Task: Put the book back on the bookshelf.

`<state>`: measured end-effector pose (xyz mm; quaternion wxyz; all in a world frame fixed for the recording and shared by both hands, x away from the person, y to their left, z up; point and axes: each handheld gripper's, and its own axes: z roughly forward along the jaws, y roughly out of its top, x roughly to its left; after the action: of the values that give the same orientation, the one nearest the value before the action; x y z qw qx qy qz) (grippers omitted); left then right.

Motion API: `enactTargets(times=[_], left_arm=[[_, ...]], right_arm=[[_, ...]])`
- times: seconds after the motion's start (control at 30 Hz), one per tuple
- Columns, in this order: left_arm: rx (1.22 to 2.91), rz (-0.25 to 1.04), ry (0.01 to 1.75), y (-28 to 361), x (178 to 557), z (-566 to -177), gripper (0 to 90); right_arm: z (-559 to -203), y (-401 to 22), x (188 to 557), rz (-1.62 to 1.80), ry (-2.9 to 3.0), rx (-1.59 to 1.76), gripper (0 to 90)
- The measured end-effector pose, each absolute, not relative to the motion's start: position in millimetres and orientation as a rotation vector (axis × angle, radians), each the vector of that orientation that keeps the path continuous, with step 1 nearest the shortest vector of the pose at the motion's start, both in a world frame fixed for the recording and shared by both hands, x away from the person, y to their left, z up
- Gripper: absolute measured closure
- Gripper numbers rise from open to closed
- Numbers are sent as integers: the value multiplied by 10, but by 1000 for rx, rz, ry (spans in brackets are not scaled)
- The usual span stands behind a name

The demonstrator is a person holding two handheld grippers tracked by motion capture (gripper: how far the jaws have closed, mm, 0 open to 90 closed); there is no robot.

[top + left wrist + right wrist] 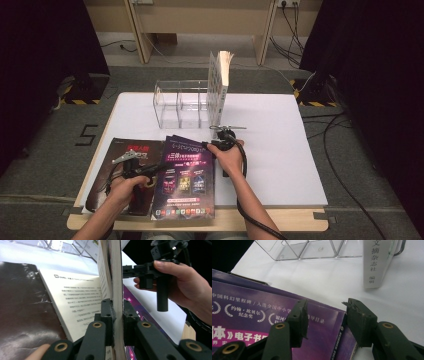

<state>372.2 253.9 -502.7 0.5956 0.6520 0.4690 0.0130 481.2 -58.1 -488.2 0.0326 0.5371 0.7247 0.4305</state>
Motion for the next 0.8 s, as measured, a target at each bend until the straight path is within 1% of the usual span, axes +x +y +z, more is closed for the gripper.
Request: enactTargets(times=[0.1,0.3,0.4,0.53,0.8], left_arm=[[1505,32,1089,2545,3719,-5046,823],[1499,31,1102,2551,3721,-5076,823],[1499,27,1125,2555,3731,-5088,823],[1513,48,1132,2539,3726,-5084,822],[1441,46,1214,2525,3697,-5113,823]], right_arm=[[-4889,-592,4810,1340,2232,1651,517],[-4911,-659,4806,1399,2204,1729,577],[-4908,-688,4811,1401,2209,1754,593],[-4902,-717,4807,1408,2212,1786,599],[-4905,-765,4779,1427,2213,1823,601]])
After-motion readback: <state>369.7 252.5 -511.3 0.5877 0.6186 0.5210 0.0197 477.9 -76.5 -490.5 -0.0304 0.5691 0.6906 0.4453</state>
